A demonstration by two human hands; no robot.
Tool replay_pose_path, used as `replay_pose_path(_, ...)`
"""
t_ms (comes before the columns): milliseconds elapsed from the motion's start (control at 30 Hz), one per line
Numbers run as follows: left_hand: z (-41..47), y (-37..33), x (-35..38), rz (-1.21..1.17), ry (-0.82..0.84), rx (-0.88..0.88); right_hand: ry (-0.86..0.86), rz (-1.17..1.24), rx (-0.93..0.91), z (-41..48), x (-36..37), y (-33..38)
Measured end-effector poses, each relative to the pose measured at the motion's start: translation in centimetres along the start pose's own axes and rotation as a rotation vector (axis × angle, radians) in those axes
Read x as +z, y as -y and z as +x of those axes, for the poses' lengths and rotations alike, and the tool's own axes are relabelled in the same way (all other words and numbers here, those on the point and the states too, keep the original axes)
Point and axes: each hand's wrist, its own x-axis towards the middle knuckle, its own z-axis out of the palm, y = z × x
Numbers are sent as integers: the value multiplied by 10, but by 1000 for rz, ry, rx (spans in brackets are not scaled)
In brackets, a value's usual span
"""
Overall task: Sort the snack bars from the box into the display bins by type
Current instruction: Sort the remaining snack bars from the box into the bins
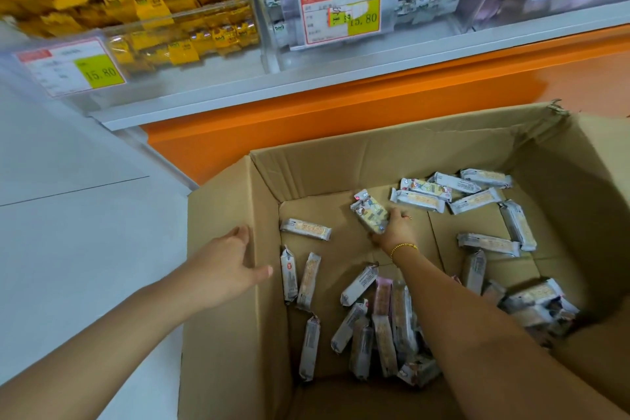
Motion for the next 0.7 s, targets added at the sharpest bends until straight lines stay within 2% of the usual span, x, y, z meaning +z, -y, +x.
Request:
replay_pose_path(133,-5,-1,-7,-58,22,18,157,-7,-136,-26,-34,19)
replay_pose_path(233,-11,-13,-27,-80,-70,87,253,-69,-353,-59,-74,54)
replay_pose_path(333,-18,-25,-53,-224,-158,188,174,-233,-628,-96,-114,95)
replay_pose_path(367,-23,-30,-62,-297,-153,215,140,-235,-694,-111,-126,106)
replay_pose_path(433,-31,-36,-74,-504,-39,241,87,-206,-793,-143,-148,122)
replay_pose_path(533,-46,-49,-80,-820,152,301,24,-139,-859,-186,-171,134)
replay_pose_path(633,-55,-62,-78,-995,112,347,-59,4,-814,-219,-182,137)
replay_pose_path(700,-61,-70,-75,-1123,107,393,-161,188,-746,-236,-185,137)
